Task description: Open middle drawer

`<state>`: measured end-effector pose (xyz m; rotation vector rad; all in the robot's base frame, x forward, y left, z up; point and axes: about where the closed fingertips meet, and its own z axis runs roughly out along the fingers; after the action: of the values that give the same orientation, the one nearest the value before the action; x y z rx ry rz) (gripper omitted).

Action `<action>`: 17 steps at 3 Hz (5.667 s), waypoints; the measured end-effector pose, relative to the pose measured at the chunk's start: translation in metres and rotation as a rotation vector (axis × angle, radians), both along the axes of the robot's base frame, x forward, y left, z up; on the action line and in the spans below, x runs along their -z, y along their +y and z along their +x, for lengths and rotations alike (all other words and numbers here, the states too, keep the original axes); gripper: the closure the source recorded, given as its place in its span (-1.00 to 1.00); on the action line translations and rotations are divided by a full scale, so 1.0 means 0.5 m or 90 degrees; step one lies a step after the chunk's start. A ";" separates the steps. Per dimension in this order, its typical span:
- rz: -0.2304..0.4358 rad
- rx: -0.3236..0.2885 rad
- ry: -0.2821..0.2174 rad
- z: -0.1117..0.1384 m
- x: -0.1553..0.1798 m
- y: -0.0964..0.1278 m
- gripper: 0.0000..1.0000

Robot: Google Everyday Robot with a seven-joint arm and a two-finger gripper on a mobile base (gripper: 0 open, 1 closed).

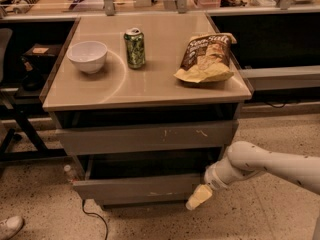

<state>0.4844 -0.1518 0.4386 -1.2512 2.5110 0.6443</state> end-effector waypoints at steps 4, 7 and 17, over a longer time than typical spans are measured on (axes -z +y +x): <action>0.018 -0.058 0.008 0.032 0.029 0.053 -1.00; 0.049 -0.059 0.069 -0.096 -0.004 0.045 -1.00; 0.057 -0.034 0.144 -0.100 0.025 -0.011 -1.00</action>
Offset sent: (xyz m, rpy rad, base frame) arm 0.0238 0.0266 -0.0026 0.0234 -0.0288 0.0852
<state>0.4344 -0.1571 0.4263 -1.2824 2.5986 0.9491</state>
